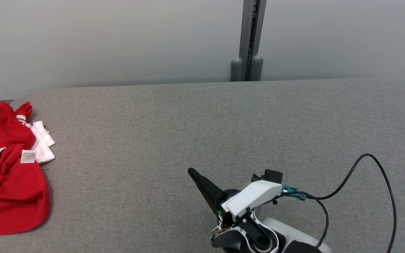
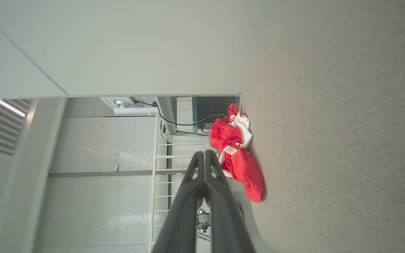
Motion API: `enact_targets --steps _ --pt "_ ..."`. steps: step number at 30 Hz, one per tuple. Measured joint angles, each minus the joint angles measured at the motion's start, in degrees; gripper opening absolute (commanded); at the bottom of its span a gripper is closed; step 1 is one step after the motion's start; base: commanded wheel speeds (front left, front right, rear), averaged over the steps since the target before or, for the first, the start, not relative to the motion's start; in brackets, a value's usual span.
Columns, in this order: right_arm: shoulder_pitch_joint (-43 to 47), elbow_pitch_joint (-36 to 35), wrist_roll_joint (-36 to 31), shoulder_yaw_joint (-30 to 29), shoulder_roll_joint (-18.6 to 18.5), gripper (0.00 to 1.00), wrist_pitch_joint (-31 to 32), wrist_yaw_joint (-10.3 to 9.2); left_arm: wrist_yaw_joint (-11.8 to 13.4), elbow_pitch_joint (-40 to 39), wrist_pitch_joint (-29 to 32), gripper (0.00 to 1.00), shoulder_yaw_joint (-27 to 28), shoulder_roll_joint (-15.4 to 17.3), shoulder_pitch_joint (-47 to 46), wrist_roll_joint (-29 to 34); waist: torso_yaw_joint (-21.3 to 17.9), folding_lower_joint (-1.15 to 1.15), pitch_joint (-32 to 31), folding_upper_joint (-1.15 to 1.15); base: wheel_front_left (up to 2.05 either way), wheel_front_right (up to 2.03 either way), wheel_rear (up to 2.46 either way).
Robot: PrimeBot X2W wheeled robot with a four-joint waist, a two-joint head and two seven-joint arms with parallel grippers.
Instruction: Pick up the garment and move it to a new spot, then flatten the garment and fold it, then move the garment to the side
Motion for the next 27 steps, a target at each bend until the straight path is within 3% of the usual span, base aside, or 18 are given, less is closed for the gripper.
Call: enact_targets --steps 2,3,8,27 --pt "0.0 0.0 0.0 0.0 0.0 0.00 0.0 0.00 0.0 0.0 0.0 0.00 0.0 0.0 0.0 0.0 0.0 0.00 0.0 0.00 0.00 0.00 0.00" --pt "0.4 0.2 0.0 0.1 0.0 1.00 0.0 -0.02 0.0 0.4 0.0 1.00 -0.1 -0.5 0.0 0.0 0.0 0.00 0.0 0.00 0.00 0.00 0.00" --pt "4.6 1.5 -0.1 0.4 -0.2 1.00 0.0 -0.18 0.0 2.4 -0.8 1.00 -1.3 -5.1 0.1 0.0 0.0 0.00 0.0 0.00 0.00 0.00 0.00" --pt "9.4 -4.6 -5.7 -13.6 -0.4 1.00 0.1 -0.18 0.1 -2.3 -14.6 1.00 -20.1 -6.3 -1.2 2.8 0.0 0.00 -0.1 0.00 0.00 0.00 0.00"
